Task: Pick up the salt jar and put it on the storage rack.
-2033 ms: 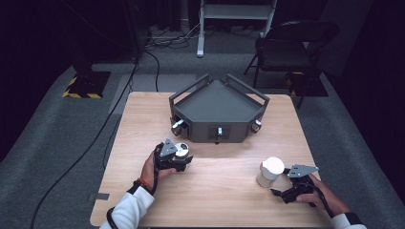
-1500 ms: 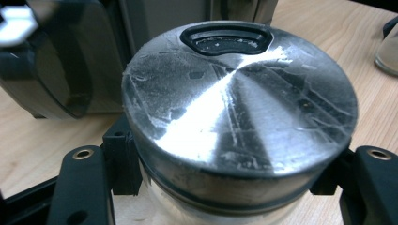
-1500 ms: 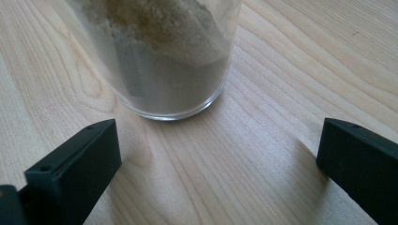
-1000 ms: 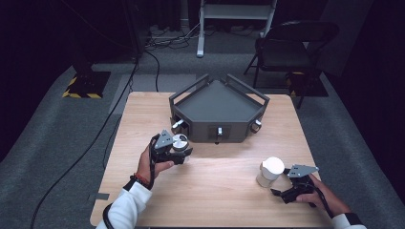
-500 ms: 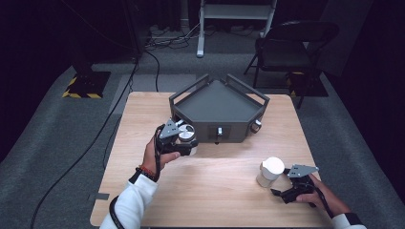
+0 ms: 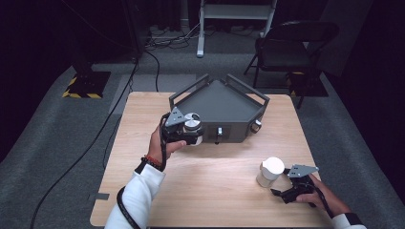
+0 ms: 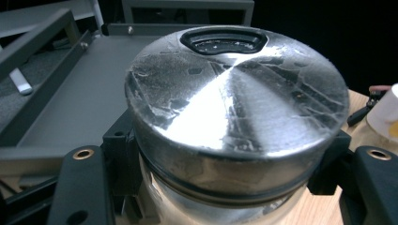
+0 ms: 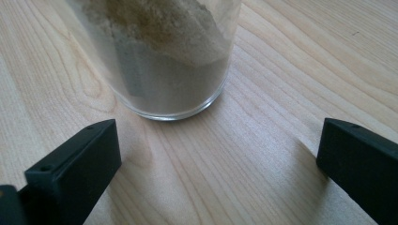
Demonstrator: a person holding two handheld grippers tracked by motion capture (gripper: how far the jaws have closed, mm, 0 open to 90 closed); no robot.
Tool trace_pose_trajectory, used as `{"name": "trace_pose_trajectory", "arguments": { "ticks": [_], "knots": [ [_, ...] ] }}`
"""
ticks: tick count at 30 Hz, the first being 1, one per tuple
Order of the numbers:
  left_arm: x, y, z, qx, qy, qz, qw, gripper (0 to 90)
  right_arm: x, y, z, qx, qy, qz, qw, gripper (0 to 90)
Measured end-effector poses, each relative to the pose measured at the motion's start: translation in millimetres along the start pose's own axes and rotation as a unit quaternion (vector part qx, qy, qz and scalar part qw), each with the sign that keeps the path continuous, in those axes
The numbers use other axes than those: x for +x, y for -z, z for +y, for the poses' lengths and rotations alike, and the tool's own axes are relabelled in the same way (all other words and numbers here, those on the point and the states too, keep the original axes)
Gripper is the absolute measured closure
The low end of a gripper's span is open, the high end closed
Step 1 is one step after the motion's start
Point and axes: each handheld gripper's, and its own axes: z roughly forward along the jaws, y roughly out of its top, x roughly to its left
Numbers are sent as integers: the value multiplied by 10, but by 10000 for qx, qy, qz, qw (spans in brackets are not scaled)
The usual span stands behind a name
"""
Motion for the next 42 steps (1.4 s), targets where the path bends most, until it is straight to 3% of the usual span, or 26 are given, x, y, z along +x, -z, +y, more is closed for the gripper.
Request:
{"name": "trace_pose_trajectory", "arguments": {
  "ticks": [9, 25, 38, 42],
  "knots": [
    [27, -56, 220, -139, -75, -63, 9999, 305, 3, 0, -1, -1, -6, -4, 10000, 0],
    [63, -270, 572, -114, -126, 113, 9998, 305, 1, 3, -3, -1, -2, 2, 10000, 0],
    [90, -478, 680, -103, -57, 450, 9989, 305, 4, 12, -11, 1, -7, 1, 10000, 0],
    [125, -550, 703, -107, -102, 408, 9991, 305, 4, 12, -11, 2, -6, 1, 10000, 0]
  ]
}}
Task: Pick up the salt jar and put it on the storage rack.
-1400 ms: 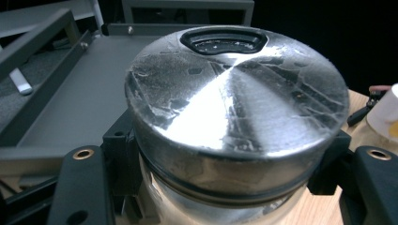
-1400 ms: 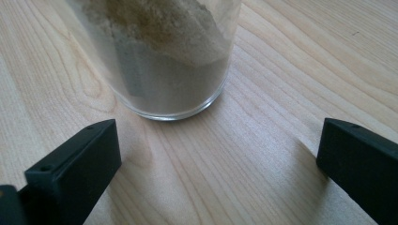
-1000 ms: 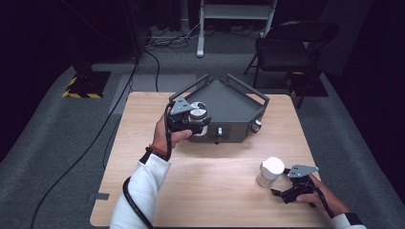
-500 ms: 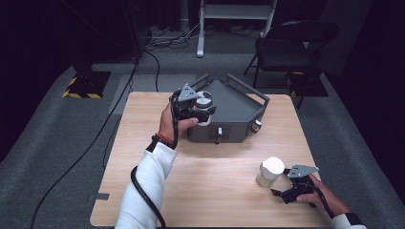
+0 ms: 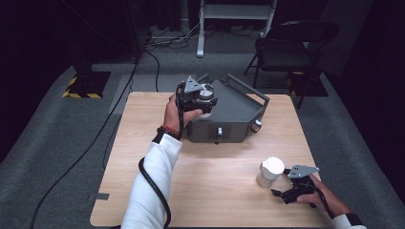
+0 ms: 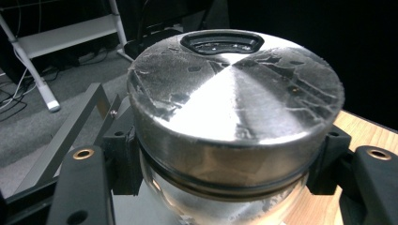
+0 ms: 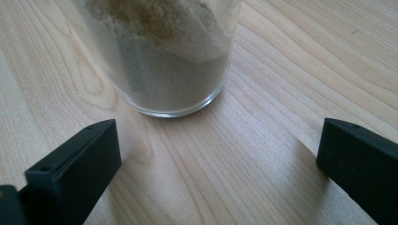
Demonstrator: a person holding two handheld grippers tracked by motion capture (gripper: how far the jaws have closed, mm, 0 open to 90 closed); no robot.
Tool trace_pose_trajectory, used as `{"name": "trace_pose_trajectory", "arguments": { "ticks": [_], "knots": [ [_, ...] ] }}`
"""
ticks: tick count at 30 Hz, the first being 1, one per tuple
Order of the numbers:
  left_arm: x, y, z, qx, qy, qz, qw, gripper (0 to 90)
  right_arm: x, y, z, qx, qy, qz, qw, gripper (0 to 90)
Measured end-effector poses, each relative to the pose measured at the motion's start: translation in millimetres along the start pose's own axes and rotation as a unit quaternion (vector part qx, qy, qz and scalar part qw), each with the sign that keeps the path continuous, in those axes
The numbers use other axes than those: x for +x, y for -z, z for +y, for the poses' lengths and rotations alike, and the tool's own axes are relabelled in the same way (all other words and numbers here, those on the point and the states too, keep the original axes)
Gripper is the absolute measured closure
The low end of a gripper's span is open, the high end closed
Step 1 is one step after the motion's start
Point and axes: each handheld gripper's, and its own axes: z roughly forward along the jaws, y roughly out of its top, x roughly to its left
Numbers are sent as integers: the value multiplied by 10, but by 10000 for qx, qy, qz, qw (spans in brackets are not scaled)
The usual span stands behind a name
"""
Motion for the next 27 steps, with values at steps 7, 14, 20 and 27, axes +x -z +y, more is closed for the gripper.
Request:
{"name": "trace_pose_trajectory", "arguments": {
  "ticks": [7, 14, 20, 27],
  "knots": [
    [20, -150, -15, -13, 32, 114, 9999, 305, 1, 1, -3, -2, -2, 1, 10000, 0],
    [-4, -231, -46, 16, 119, 290, 9995, 305, 3, 6, -9, -5, -1, -2, 10000, 0],
    [5, -324, -124, 141, 217, 371, 9990, 305, 3, 8, -9, -3, 0, -1, 10000, 0],
    [17, -379, -199, 156, 267, 431, 9986, 305, 3, 8, -10, -4, 3, -2, 10000, 0]
  ]
}}
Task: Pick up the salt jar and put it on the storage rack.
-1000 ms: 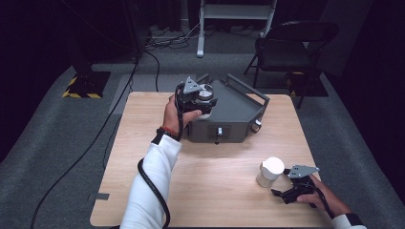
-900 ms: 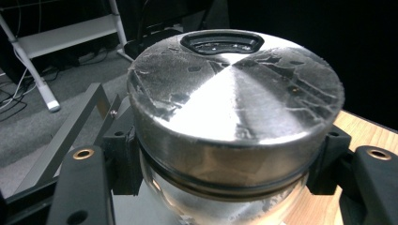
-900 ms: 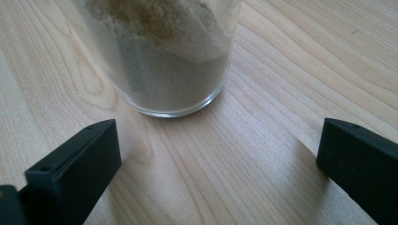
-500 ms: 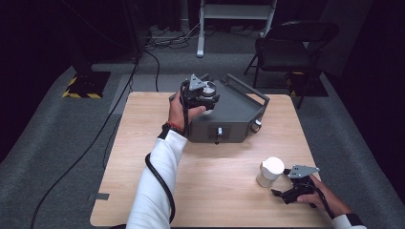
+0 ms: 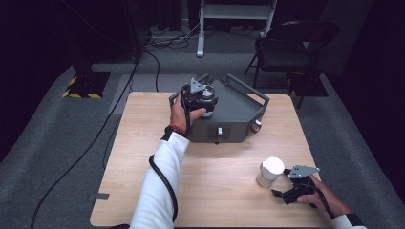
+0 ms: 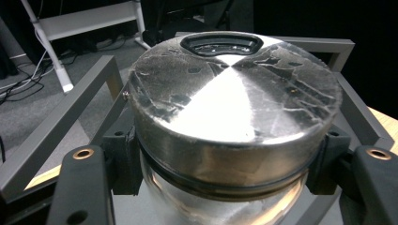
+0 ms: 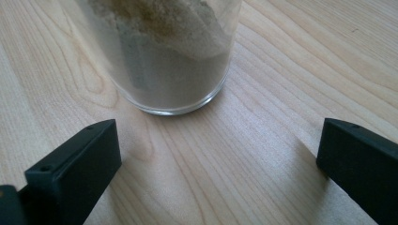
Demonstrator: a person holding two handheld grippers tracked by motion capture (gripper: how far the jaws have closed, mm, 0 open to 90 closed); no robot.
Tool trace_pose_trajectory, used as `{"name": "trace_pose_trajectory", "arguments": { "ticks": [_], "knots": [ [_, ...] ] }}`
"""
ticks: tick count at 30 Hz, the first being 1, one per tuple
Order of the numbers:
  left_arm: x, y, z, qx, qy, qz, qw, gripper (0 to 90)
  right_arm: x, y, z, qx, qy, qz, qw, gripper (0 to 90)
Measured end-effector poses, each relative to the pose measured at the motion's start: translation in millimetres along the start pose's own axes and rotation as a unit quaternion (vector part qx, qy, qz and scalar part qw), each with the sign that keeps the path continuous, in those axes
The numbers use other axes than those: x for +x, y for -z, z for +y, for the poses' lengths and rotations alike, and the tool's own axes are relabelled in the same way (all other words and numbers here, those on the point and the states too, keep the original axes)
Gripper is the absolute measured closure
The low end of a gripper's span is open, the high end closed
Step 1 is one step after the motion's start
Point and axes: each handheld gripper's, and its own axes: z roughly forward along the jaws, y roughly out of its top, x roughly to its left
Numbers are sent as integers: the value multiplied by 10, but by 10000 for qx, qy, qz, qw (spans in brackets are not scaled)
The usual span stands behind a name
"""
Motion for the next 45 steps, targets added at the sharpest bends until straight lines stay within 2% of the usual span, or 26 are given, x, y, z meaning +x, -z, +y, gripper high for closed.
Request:
{"name": "trace_pose_trajectory", "arguments": {
  "ticks": [3, 8, 15, 21, 24, 25, 26, 28, 29, 30, 31, 32, 36, 38, 43, 45],
  "knots": [
    [9, -16, -27, -1, 33, -13, 10000, 305, 0, 0, 1, 1, -4, 1, 10000, 0],
    [-15, -50, -56, 51, -38, 32, 10000, 305, 0, 0, 0, 1, -4, 1, 10000, 0],
    [10, -73, -139, -22, 87, 48, 9999, 305, 0, 0, 0, 1, -4, 2, 10000, 0],
    [22, -78, -155, -44, 87, 23, 9999, 302, 0, 0, 1, 2, -5, 1, 10000, 0],
    [29, -79, -137, -12, 127, 11, 9999, 281, 1, 0, 1, 2, -3, 1, 10000, 0],
    [43, -81, -131, 10, 139, -26, 9999, 236, 3, 1, 1, 3, -8, -4, 10000, 0],
    [44, -86, -114, 70, 111, -33, 9999, 236, 3, 1, 1, 3, -8, -4, 10000, 0],
    [45, -107, -63, 281, 23, -70, 9996, 150, 4, 1, 1, 3, -10, -5, 10000, 0],
    [13, -107, -50, 343, -85, 0, 9994, 110, 4, 1, 0, 3, -10, -5, 10000, 0],
    [-10, -84, -85, 240, -70, 75, 9997, 64, 4, 1, 0, 3, -10, -5, 10000, 0],
    [-10, -84, -85, 240, -70, 75, 9997, 45, 4, 1, 0, 3, -10, -5, 10000, 0],
    [-5, -71, -100, 186, -47, 74, 9998, 45, 3, 1, 0, 2, -9, -5, 10000, 0],
    [-39, -24, -105, 205, -297, 121, 9993, 5, 4, 1, 1, 3, -10, -6, 10000, 0],
    [-77, -3, -113, 224, -358, 160, 9990, 3, 4, 1, 1, 3, -11, -6, 10000, 0],
    [-121, 70, -90, 243, -418, 112, 9988, 3, 4, 1, 1, 3, -11, -8, 10000, 0],
    [-143, 108, -53, 298, -503, 69, 9983, 3, 6, 1, 1, 3, -13, -11, 10000, 0]
  ]
}}
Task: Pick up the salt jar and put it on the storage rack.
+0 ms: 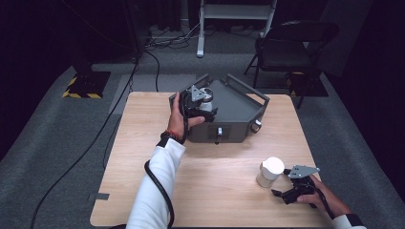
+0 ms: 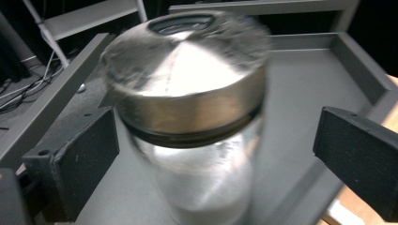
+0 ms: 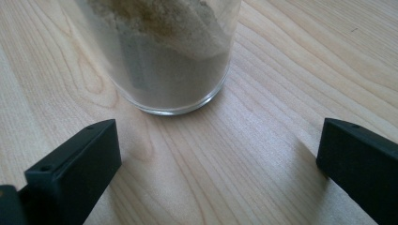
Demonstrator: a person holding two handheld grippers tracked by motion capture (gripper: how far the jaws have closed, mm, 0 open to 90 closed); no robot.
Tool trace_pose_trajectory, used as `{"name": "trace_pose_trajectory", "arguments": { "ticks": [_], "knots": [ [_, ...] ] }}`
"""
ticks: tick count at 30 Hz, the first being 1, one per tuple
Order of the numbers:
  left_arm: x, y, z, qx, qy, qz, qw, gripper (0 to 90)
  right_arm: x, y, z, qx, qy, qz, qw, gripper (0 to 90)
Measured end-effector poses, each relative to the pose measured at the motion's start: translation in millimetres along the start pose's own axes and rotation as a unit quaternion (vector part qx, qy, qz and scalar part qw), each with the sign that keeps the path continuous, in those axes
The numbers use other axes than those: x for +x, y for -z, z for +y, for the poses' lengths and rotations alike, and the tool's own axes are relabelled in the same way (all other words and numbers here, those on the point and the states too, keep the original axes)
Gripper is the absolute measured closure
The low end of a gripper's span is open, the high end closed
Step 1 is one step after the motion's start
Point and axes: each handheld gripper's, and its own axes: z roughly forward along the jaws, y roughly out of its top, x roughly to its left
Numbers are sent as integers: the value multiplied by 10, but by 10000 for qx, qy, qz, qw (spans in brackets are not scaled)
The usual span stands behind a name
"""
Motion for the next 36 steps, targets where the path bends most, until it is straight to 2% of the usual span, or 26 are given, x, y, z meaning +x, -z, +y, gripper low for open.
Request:
{"name": "trace_pose_trajectory", "arguments": {
  "ticks": [1, 3, 6, 12, 20, 23, 36],
  "knots": [
    [-9, 20, 20, 33, -97, -24, 9999, 6, 0, 0, 0, 1, 0, 0, 10000, 0],
    [-58, 63, 51, 84, -226, 71, 9997, 2, 0, 0, 0, 1, 0, 1, 10000, 0],
    [-48, 128, 65, 52, -228, 54, 9997, 3, 0, 0, 1, 1, -1, 0, 10000, 0],
    [-67, 190, 108, 116, -241, 245, 9993, 4, 5, -2, 2, 1, -10, -13, 10000, 0],
    [-45, 394, 79, 2, -241, 129, 9996, 3, 4, -2, 2, 0, -9, -11, 10000, 0],
    [-79, 463, 74, 47, -364, 55, 9993, 3, 6, -3, 3, 0, -13, -15, 10000, 0],
    [-195, 783, 4, -107, -702, -272, 9971, 3, 6, -4, 4, 0, -14, -16, 10000, 0]
  ]
}}
